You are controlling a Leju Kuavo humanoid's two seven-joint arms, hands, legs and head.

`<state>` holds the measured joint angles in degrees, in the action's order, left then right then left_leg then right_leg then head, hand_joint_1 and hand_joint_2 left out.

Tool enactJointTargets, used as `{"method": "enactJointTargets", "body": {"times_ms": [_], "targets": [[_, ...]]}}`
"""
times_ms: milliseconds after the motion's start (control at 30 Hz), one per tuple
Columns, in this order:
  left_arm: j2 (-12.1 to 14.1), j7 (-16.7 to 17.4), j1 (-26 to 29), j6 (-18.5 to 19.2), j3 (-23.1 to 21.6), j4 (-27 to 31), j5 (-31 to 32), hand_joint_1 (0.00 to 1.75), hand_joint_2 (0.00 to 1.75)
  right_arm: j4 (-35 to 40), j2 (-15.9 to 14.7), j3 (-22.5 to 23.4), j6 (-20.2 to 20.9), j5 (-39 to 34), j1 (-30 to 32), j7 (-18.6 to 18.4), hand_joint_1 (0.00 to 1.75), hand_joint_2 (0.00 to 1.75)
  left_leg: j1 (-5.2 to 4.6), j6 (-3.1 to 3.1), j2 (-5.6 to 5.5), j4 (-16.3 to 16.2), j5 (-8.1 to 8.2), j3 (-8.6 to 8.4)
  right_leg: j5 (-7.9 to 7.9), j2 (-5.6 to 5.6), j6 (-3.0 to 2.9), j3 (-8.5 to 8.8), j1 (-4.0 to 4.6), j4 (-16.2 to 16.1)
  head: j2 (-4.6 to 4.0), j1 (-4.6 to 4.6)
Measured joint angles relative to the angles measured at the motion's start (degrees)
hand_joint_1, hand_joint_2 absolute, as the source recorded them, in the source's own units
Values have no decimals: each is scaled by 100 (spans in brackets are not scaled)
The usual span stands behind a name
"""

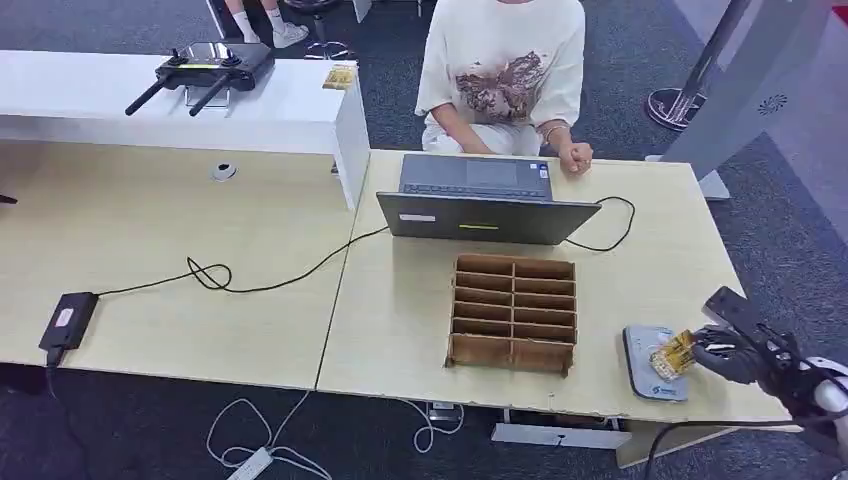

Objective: Pass the card to the sensor for recognition and then transmit it.

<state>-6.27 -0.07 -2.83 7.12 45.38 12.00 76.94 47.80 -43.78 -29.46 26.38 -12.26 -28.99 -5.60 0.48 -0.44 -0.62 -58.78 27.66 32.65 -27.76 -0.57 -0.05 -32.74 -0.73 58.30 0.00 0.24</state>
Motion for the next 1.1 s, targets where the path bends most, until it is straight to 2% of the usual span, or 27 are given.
{"method": "enactJointTargets", "body": {"times_ms": [200, 467, 600, 767, 1100], "targets": [[-2, 0, 2, 7, 0, 0, 22, 0, 175, -55, 57, -81, -31, -13, -27, 122, 175, 175, 0, 0, -3, 0, 0, 1, 0, -5, 0, 0, 0, 0, 0, 0], [-2, 0, 1, 15, 0, 0, 63, 0, 175, 17, 57, -103, -81, 22, 37, 79, 175, 175, 0, 0, -2, 0, 0, 0, 0, -3, 0, 0, 0, -1, 0, 0], [-4, 0, 1, 15, 0, 0, 63, 0, 175, 46, 57, -105, -129, 228, 39, 11, 175, 175, 0, 0, -2, 0, 0, 0, 0, -3, 0, 0, 0, 0, 0, -2], [-20, 0, 1, 15, 0, 0, 63, 0, 175, 46, 59, -153, -385, 669, 19, -6, 175, 175, 0, 0, -2, 0, 0, 0, 0, -4, 0, 2, 0, 0, 0, 0], [-24, -46, 1, 16, 0, 0, 63, 0, 175, 33, 151, -234, -479, 824, -3, 33, 175, 175, 0, 0, -2, 0, -1, -1, 0, -3, 0, 2, 0, 0, 0, 0]]}}
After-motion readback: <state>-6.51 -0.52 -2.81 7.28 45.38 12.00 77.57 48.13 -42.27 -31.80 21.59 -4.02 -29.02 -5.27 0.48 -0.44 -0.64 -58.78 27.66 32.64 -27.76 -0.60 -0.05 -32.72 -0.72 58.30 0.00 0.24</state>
